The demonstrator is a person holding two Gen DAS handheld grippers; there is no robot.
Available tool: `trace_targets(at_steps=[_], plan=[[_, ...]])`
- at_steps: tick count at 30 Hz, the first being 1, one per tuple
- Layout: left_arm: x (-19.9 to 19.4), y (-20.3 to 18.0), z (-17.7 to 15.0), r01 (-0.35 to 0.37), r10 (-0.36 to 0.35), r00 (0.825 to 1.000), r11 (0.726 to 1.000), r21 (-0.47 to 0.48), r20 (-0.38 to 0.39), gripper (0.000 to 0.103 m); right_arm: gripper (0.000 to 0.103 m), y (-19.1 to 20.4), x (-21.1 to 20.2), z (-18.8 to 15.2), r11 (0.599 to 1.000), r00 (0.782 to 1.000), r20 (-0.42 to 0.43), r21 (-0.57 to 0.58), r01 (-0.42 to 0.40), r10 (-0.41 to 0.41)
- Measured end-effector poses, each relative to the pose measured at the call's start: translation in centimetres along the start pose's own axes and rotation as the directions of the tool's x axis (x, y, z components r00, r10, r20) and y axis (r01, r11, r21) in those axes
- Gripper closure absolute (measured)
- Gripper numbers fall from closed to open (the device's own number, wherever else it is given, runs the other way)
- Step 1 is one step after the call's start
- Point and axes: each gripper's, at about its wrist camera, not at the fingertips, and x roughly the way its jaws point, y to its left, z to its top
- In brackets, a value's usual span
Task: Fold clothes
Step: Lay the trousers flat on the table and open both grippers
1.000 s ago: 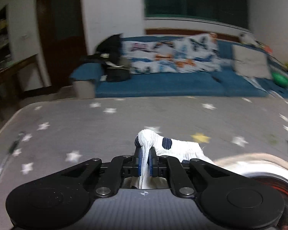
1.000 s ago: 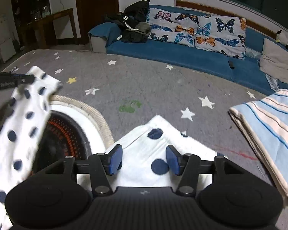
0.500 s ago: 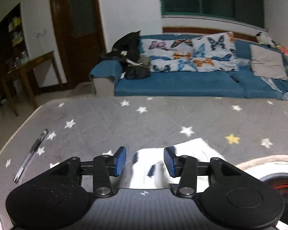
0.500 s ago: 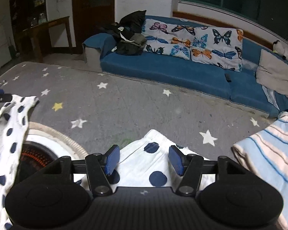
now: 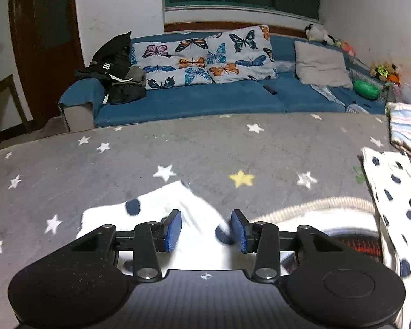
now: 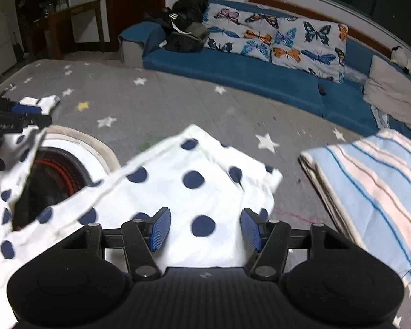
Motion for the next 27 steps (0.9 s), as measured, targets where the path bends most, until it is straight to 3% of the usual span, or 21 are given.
trace_targets(at_steps=[5,10,15,20,27], plan=[[0.4,0.7,0.8,0.009,-0.007,1.0,0.993,-0.114,0.025,0.058,0.042,-0.9,0.1,0.5,0.998,0.998,0.029,0.036,0.054,-0.055],[-2.5,1.0,0.7,0.045,-0.036,0.997,0.988,-0.146,0.062,0.056,0.042,-0.1,-2.8,0.5,0.999,0.998,0.055,-0.022,0.037,-0.036],[-7.2,-0.9,-1.0,0.126,-0.121,0.99,0.989,-0.08,0.07,0.055,0.042,2.0,-5.5,-0.4,0.998,0.998,0.049,-0.05,-0.027,0.029],[-11.2,-2.8,-4.9,0.183,-0.182,0.983,0.983,-0.034,0.033,0.052,0.042,5.0,-6.9,-3.2,0.991,0.994,0.005,-0.076,-0.107,0.107],[-16.2,-4.0,-10.8,0.202,-0.202,0.979,0.979,0.015,0.001,0.052,0.042,6.9,-7.6,-8.7,0.993,0.996,-0.005,-0.074,-0.091,0.091]])
